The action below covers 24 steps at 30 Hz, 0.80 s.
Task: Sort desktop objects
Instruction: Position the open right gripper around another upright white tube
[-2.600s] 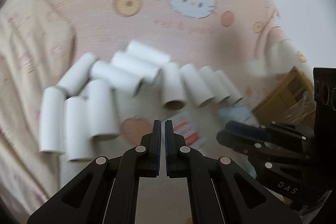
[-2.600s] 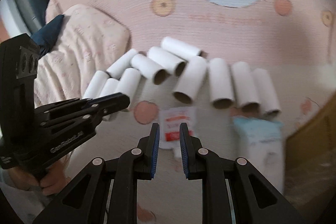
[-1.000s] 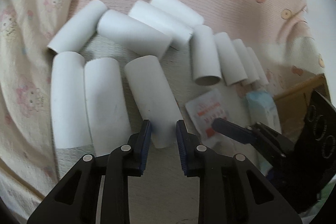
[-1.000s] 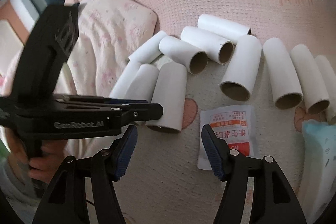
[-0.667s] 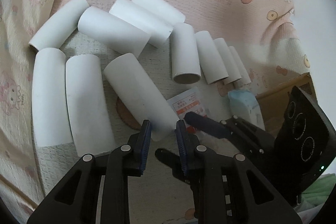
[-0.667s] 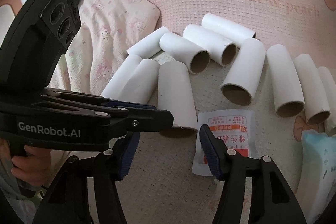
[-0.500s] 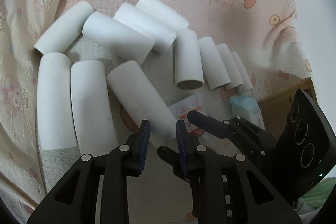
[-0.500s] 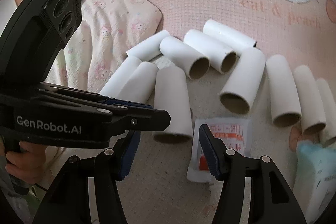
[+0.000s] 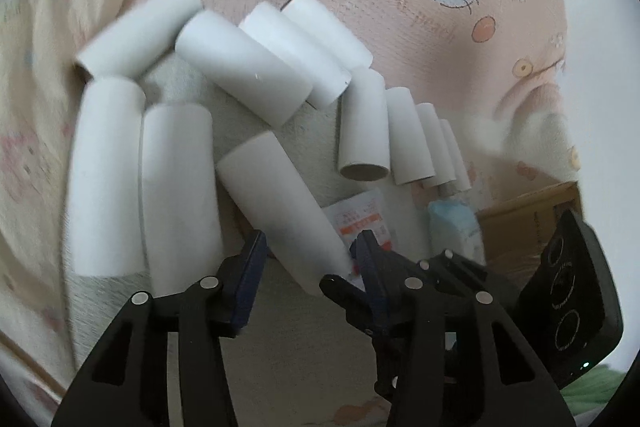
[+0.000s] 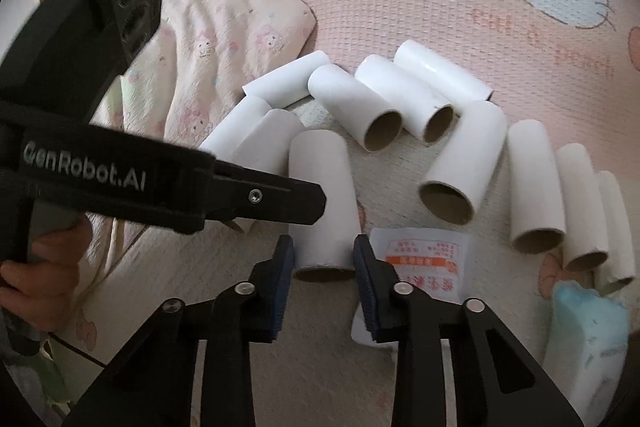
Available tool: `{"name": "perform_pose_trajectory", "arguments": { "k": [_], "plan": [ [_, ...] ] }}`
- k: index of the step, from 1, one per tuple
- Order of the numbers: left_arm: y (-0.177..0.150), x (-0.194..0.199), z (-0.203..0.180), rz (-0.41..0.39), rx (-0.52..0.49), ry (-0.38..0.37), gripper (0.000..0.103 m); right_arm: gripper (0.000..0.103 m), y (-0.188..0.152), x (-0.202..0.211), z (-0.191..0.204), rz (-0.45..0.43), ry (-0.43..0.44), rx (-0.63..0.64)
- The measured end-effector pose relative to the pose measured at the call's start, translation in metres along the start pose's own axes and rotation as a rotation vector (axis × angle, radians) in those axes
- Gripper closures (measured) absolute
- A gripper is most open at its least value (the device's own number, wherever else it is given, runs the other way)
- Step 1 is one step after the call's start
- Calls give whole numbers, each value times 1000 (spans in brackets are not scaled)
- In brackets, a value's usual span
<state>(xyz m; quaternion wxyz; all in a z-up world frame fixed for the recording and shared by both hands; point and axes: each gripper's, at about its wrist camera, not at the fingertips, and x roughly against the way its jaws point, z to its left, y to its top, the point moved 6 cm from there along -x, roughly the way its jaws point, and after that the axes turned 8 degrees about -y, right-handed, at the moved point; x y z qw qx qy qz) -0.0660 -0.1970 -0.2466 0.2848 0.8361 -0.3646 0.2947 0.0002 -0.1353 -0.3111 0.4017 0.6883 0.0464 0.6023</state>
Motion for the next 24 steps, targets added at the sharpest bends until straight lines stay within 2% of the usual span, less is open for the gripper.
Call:
{"name": "perform_pose_trajectory", "arguments": {
  "k": [3, 6, 7, 9, 10, 12, 14, 20, 24],
  "plan": [
    [-3, -6, 1, 4, 30, -15, 52, 80, -7, 4, -1, 26, -8, -12],
    [-2, -13, 4, 2, 58, 9, 51, 80, -22, 0, -4, 78, -62, 9],
    [0, -15, 7, -3, 83, 18, 51, 80, -27, 0, -4, 78, -76, 27],
    [5, -15, 8, -32, 127, 7, 51, 79, -28, 4, -1, 53, -47, 41],
    [8, -16, 9, -35, 126, 17, 51, 79, -27, 7, -1, 41, -41, 40],
    [12, -20, 10, -26, 83, 112, 51, 79, -24, 10, -3, 25, -49, 31],
    [12, -22, 7, -27, 58, 131, 53, 79, -21, 12, -7, 15, -36, 18],
    [2, -22, 6, -11, 100, 28, 59, 79, -21, 13, -16, 19, -24, -21],
    [-7, -22, -2, 4, 55, 1, 61, 79, -26, 10, -15, 47, -57, 17]
  ]
}}
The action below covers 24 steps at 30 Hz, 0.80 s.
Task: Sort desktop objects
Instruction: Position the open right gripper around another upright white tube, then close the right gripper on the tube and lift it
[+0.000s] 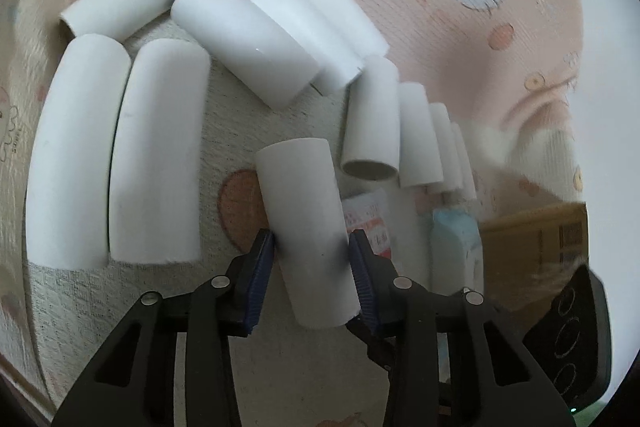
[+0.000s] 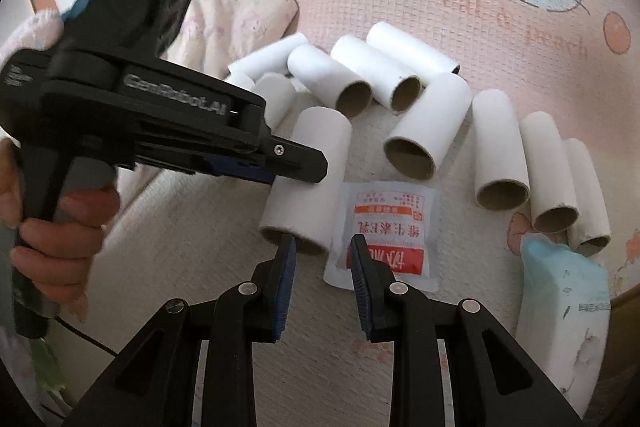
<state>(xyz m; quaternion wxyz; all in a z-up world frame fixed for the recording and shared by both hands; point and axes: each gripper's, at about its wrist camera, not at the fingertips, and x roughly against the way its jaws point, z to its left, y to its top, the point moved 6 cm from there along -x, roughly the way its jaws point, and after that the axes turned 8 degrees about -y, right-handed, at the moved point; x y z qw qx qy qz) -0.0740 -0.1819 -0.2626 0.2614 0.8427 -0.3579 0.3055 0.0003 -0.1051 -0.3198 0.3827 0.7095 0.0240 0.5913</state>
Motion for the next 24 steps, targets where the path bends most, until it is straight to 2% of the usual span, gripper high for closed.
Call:
{"name": "perform_pose_trajectory", "arguments": {
  "k": [3, 8, 14, 16, 19, 22, 24],
  "plan": [
    [-5, -1, -4, 13, -19, -5, 62, 79, -3, 1, 3, 12, 18, 20],
    [-17, -6, -10, 51, -17, -56, 62, 78, -14, 8, -1, 52, 27, 1],
    [-27, -12, -19, 53, -18, -95, 62, 65, -28, 24, -18, 43, -16, -31],
    [-31, -16, -21, 67, -9, -123, 62, 61, -31, 30, -26, 42, -10, -62],
    [-40, -25, -30, 117, -47, -147, 62, 50, -33, 36, -38, 38, -26, -99],
    [-48, -29, -45, 126, -112, -142, 62, 47, -34, 38, -43, 41, -25, -115],
    [-54, -32, -53, 135, -120, -172, 63, 47, -36, 36, -42, 45, -27, -113]
  ]
}}
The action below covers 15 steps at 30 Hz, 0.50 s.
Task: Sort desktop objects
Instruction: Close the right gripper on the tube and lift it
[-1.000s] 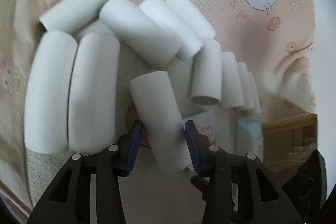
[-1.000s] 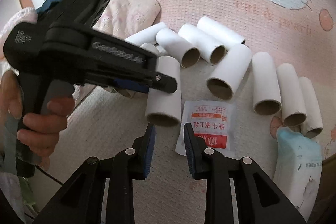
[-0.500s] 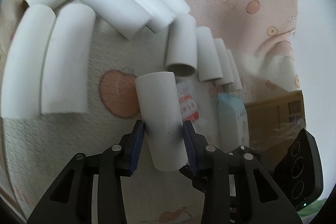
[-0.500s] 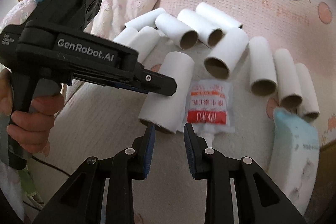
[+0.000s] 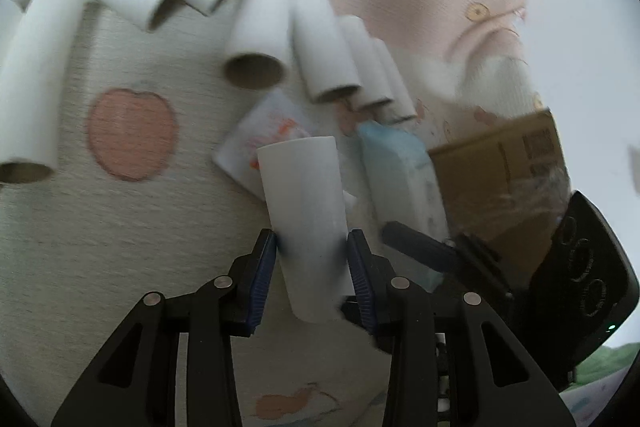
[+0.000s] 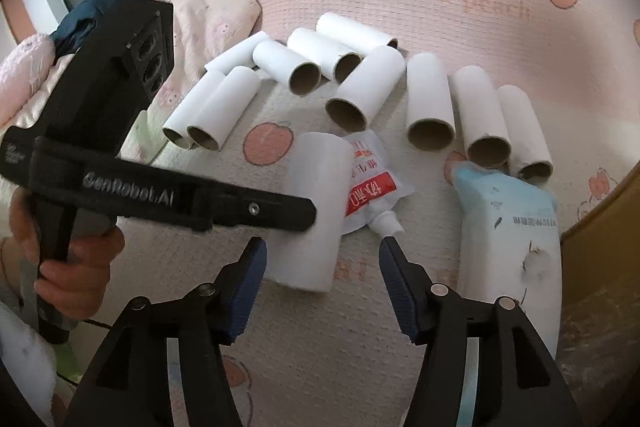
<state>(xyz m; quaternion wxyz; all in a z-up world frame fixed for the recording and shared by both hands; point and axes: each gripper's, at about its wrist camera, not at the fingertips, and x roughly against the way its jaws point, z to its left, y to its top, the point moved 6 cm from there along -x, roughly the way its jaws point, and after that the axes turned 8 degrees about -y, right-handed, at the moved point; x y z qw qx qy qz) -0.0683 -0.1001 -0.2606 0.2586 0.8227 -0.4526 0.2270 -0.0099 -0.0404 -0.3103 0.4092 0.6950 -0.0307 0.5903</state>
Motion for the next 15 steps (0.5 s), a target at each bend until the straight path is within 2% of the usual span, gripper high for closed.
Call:
{"name": "perform_pose_trajectory", "arguments": {
  "k": [4, 7, 10, 12, 14, 15],
  "plan": [
    [-10, -12, -13, 40, -18, -42, 72, 47, -5, -8, 6, 19, -26, 19],
    [-11, -14, -18, 29, -31, -28, 72, 47, -15, -16, 1, 40, -29, -15],
    [-8, -14, -15, 33, -3, -29, 71, 47, -24, -23, -5, 91, -17, -68],
    [-5, -13, -11, 28, 14, -39, 66, 47, -25, -26, -11, 104, -2, -120],
    [-1, -13, -7, 12, 31, -42, 54, 47, -25, -25, -15, 92, 11, -157],
    [2, -14, -4, 3, 45, -45, 53, 47, -23, -26, -16, 89, 12, -166]
  ]
}}
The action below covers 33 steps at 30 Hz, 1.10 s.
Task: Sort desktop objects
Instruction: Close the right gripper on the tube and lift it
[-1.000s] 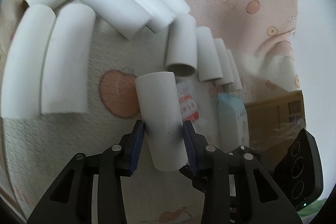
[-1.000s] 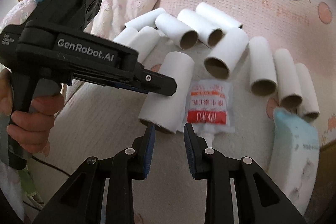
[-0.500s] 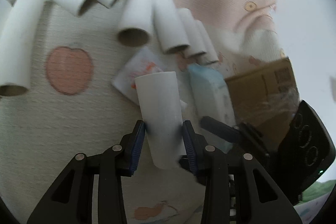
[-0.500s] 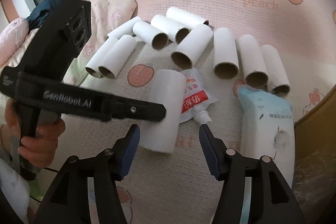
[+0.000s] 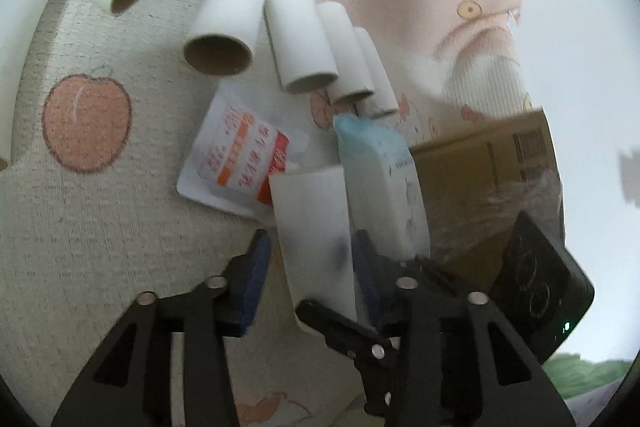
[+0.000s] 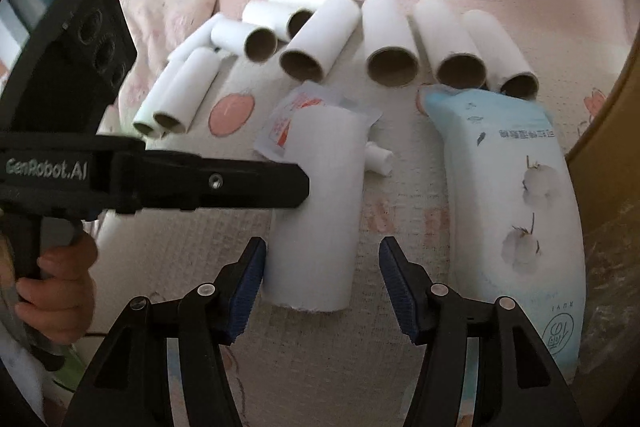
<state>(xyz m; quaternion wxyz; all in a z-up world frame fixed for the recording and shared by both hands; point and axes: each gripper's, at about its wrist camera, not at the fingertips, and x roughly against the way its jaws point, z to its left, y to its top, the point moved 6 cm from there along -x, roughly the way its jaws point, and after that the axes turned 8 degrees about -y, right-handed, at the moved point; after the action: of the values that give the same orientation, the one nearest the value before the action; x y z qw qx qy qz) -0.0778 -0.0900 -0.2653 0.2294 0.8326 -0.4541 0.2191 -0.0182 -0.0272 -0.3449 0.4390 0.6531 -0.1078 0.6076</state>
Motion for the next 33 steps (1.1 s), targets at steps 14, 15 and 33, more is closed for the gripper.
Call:
{"name": "perform_pose_trajectory", "arguments": {
  "k": [14, 15, 33],
  "plan": [
    [3, -12, -4, -9, 47, -23, 60, 47, 11, -12, 7, 11, -30, 29],
    [2, -11, -8, -9, 27, -15, 60, 47, 11, -12, 7, 8, -27, 26],
    [-11, 17, -135, -98, -428, 13, 60, 61, 25, 59, -13, -183, 2, -84]
  ]
}}
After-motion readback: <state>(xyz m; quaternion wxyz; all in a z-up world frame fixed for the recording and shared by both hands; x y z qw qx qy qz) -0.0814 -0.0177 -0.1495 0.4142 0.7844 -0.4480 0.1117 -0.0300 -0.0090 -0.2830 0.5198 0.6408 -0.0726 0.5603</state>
